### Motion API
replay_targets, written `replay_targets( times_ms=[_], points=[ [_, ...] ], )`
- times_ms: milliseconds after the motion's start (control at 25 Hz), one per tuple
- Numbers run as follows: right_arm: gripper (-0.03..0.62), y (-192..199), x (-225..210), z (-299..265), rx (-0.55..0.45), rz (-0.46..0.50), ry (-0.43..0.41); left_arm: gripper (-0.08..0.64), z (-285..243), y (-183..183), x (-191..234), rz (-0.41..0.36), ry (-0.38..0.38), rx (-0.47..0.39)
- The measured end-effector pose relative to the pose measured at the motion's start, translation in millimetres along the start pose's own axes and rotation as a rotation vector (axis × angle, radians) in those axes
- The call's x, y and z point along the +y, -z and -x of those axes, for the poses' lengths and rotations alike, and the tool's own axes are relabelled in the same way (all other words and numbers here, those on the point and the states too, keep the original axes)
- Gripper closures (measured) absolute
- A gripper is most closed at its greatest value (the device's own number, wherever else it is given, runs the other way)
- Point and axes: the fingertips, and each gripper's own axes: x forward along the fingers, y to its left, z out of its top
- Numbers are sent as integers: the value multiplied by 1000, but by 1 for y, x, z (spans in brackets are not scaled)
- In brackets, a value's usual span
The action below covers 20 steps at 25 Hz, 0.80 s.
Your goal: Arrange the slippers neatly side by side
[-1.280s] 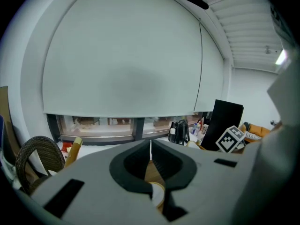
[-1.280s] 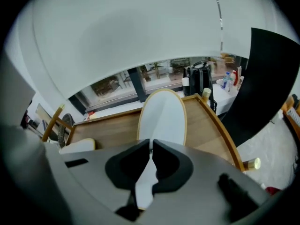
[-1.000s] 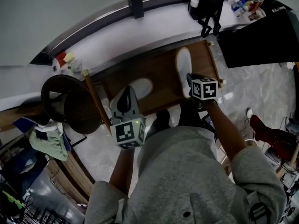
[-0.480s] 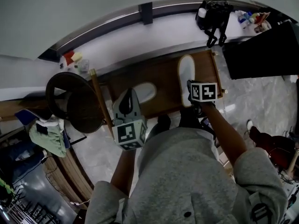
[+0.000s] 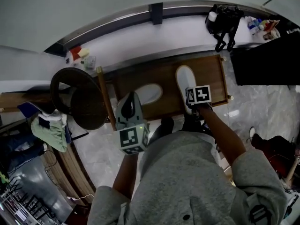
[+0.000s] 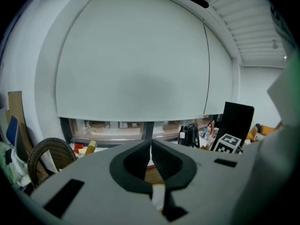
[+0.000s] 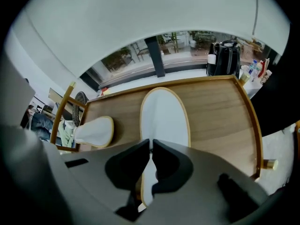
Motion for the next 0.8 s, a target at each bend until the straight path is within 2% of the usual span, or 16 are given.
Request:
replay_targets(
  times_ms=[160, 320, 520, 560, 640, 800],
  points=[
    [557, -9, 2, -20, 15, 29, 17, 539, 9, 7, 11, -1, -41, 7],
    [557, -15, 2, -25, 9, 41, 35, 540, 14, 2, 12, 38, -54, -2],
    [554, -17, -1, -23, -20, 52, 46, 538, 19, 17, 22, 30, -85, 23],
    [550, -17, -1, -22, -28, 56, 39, 538, 20, 19, 23, 24, -87, 26],
    [468, -18, 2, -18, -53, 58, 14, 538, 22, 28, 24, -13, -83, 38],
    [451, -29, 9, -1, -133, 74, -22, 538, 19, 43, 22, -96, -53, 56]
  ],
)
